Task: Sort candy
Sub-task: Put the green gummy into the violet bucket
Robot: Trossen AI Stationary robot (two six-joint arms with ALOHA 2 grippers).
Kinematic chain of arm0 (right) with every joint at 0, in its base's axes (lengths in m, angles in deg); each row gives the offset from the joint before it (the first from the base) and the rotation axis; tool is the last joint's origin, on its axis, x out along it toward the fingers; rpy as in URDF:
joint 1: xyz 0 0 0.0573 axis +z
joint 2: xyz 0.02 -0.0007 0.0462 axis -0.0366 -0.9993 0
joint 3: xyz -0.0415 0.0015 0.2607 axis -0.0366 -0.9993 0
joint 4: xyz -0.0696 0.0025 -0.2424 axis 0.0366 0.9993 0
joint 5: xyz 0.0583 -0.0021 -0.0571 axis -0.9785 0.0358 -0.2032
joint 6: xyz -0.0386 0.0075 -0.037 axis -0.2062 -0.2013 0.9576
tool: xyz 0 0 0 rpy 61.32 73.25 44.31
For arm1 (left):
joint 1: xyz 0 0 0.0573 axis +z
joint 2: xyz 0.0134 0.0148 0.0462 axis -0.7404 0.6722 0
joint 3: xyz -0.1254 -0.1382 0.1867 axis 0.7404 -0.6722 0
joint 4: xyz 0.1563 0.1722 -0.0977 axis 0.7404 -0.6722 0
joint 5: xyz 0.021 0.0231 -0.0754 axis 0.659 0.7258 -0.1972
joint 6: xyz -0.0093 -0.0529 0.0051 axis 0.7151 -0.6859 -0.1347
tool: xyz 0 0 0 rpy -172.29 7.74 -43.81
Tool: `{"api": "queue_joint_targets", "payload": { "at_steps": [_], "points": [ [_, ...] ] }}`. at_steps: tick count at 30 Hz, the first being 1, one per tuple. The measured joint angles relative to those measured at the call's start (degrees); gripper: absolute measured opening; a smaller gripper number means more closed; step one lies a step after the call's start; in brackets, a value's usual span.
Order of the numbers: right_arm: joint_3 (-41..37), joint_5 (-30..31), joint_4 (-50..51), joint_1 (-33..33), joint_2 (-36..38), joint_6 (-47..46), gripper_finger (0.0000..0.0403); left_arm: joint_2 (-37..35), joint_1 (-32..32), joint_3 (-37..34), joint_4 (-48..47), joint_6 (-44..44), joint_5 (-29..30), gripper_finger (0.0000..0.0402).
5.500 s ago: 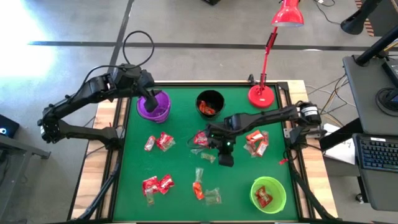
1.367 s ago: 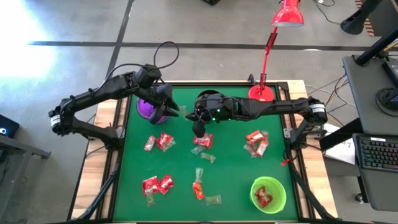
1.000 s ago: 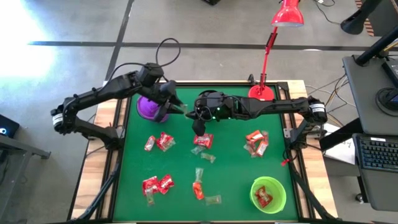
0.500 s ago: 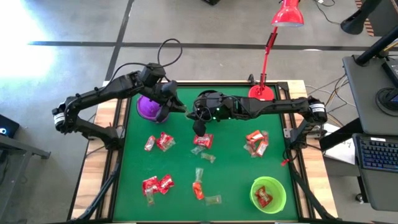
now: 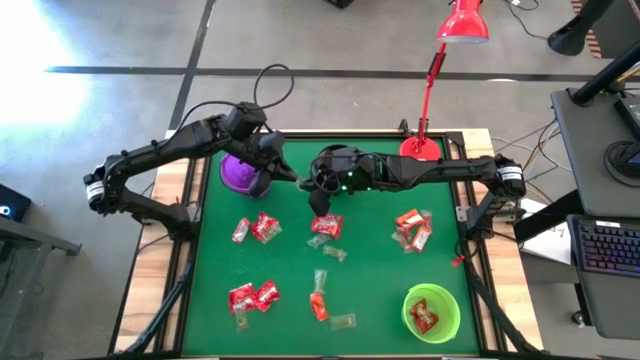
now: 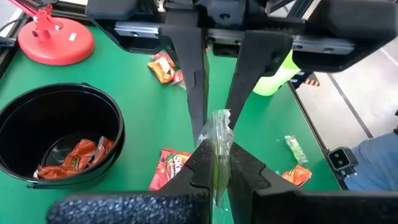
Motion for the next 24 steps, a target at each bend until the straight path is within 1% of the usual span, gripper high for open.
{"api": "queue_joint_targets", "payload": {
  "at_steps": [2,4,8,11,14,18,24],
  "points": [
    [0.00,0.33,-0.10,-0.02,0.01,-0.02,0.0068,-0.18,0.00,0.26,-1.91,1.16,2.15,0.0002],
    [0.00,0.34,-0.10,-0.07,0.01,0.00,0.0077,-0.49,0.00,0.83,-5.39,3.14,6.33,0.0002],
    [0.00,0.36,-0.08,-0.07,0.01,0.07,0.0088,-0.87,0.21,2.33,-14.71,6.88,18.69,0.0001],
    [0.00,0.36,-0.08,-0.07,0.03,0.09,0.0088,-0.87,0.42,2.60,-19.88,7.72,27.67,0.0001],
    [0.00,0.33,-0.07,-0.07,0.03,0.19,0.0085,-0.90,0.88,2.23,-22.86,7.82,34.26,0.0001],
    [0.00,0.33,-0.05,-0.04,0.07,0.22,0.0085,-0.90,1.92,1.58,-26.12,7.43,39.58,0.0001],
    [0.00,0.33,-0.03,-0.04,0.07,0.23,0.0088,-0.83,3.66,0.83,-27.76,5.85,39.98,0.0001]
  ]
}}
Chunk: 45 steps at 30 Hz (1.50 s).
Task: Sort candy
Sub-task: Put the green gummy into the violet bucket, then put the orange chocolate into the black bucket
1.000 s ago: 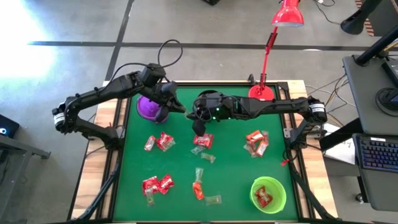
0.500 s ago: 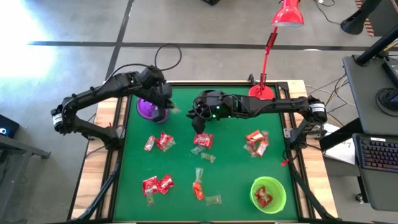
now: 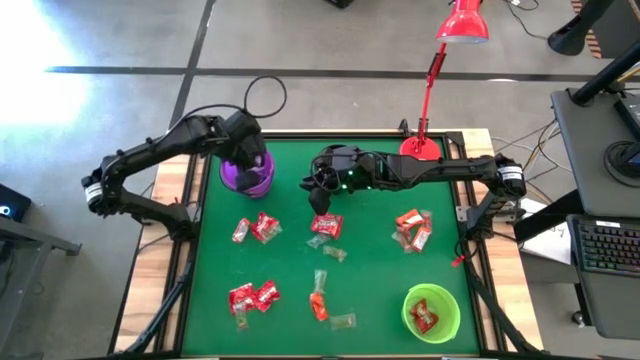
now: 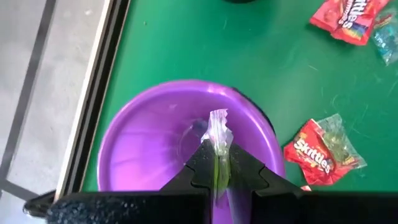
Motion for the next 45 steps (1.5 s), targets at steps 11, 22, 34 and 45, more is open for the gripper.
{"api": "queue_joint_targets", "payload": {
  "at_steps": [11,22,34,45],
  "points": [
    [0.00,0.00,0.75,0.04,0.02,-0.01,0.0082,2.05,0.49,-0.25,-1.44,-0.11,0.00,0.0015],
    [0.00,-0.02,0.97,0.04,0.02,-0.19,0.0082,2.51,0.49,-0.28,-1.15,-0.13,0.20,0.0084],
    [0.00,-8.33,5.65,-0.55,0.37,2.65,0.0082,-0.29,0.27,0.18,1.03,-0.15,-7.62,0.0098],
    [-0.07,-4.70,27.95,2.42,-0.51,-2.67,0.0082,-3.44,0.29,0.23,0.99,0.11,-7.64,0.0098]
  ]
}}
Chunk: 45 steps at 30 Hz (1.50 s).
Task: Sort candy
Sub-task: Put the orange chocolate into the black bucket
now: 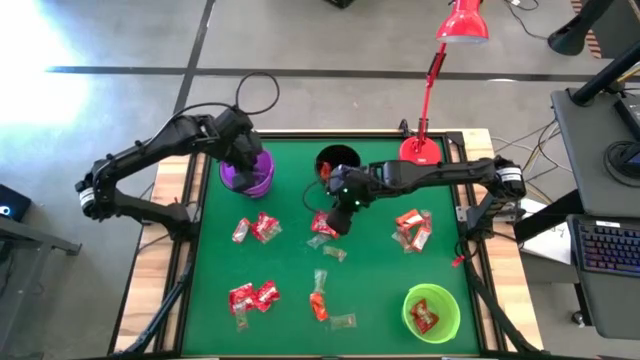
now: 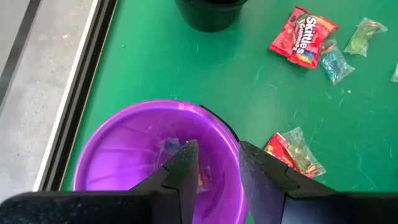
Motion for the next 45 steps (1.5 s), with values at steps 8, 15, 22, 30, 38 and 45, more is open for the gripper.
{"api": "queue_joint_targets", "payload": {
  "at_steps": [8,15,22,30,38,45],
  "points": [
    [-0.52,13.22,23.93,0.13,-0.10,-16.66,0.0082,-0.30,0.00,0.02,-0.26,0.02,-0.01,0.0098],
    [-6.53,13.48,32.67,0.36,0.12,-25.18,0.0082,-0.36,0.00,0.02,-0.42,-0.35,-0.03,0.0098],
    [-15.96,8.81,32.29,2.76,2.65,-32.32,0.0082,-0.36,0.02,0.00,-1.58,-0.37,-0.03,0.0098],
    [-26.24,7.61,27.19,5.82,12.00,-44.97,0.0082,-0.28,0.00,-0.04,-1.57,-0.39,-0.05,0.0098],
    [-37.26,7.62,25.16,7.99,22.83,-63.13,0.0082,-0.20,0.01,-0.08,-0.97,-0.84,-0.06,0.0098],
    [-40.50,7.65,22.06,10.45,25.76,-72.01,0.0082,0.66,0.00,-0.09,-0.91,-1.53,-0.08,0.0098]
  ]
}}
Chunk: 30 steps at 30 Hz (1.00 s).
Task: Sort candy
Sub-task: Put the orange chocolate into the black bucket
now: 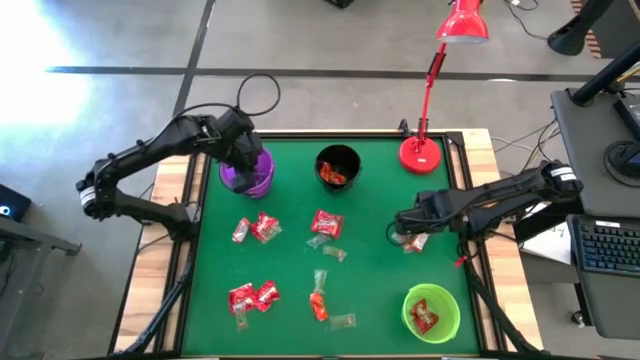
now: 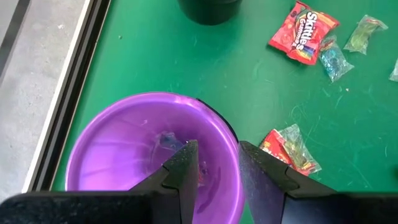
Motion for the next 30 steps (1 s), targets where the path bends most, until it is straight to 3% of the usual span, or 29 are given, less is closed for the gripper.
{"api": "queue_joint_targets", "payload": {
  "at_steps": [8,21,30],
  "points": [
    [-0.09,-0.36,-2.57,1.36,-2.45,-0.69,0.0082,0.99,0.00,0.00,0.04,0.04,0.00,0.0098],
    [-0.11,-0.47,-8.71,1.19,-2.61,9.90,0.0082,0.98,0.00,0.00,0.08,0.24,0.00,0.0098],
    [0.13,1.31,-8.96,1.20,-2.68,10.41,0.0082,0.98,0.00,0.00,0.07,0.24,0.00,0.0098]
  ]
}}
